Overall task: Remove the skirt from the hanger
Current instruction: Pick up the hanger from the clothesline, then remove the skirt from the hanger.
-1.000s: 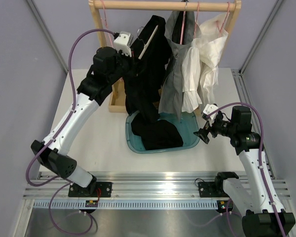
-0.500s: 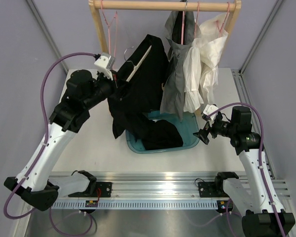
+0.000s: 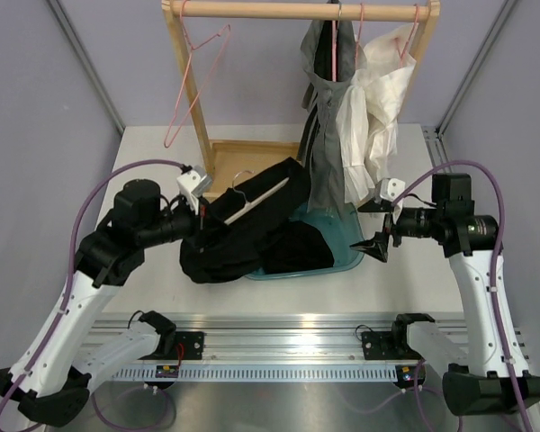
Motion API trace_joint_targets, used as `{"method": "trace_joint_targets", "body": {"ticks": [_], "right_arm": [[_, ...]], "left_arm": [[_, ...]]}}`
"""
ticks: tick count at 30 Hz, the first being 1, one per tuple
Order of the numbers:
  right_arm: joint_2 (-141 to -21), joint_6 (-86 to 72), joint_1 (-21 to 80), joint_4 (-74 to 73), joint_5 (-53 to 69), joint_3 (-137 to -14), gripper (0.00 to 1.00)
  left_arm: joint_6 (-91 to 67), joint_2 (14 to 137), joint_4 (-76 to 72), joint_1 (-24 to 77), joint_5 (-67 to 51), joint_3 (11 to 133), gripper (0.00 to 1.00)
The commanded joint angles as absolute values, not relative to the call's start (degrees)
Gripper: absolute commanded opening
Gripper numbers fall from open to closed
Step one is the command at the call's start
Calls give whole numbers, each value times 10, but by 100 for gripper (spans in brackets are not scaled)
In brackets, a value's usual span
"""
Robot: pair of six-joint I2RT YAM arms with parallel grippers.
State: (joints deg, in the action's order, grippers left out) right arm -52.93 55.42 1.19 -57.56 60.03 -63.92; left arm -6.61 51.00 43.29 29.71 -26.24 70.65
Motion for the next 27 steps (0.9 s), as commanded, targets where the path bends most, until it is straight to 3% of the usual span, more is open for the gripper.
{"method": "trace_joint_targets", "body": {"ticks": [1,5,9,18,27], "right_arm": [[-575,608,27,-713,683,-742,99],[-611,375,92,-570,666,-797,99],[-654,134,193,-431,500,-829,99],[-762,-17,258,-417,329,-937,99],[-816,36,326,-453,191,-925,100]], "left_arm": [[-41,462,449,302,-330,660,0],[-51,419,435,317,-258,614,0],[-54,397,431,357,-191,585,0],[-34,413,429,500,-7,560,0],[17,474,413,632,191,605,0]]}}
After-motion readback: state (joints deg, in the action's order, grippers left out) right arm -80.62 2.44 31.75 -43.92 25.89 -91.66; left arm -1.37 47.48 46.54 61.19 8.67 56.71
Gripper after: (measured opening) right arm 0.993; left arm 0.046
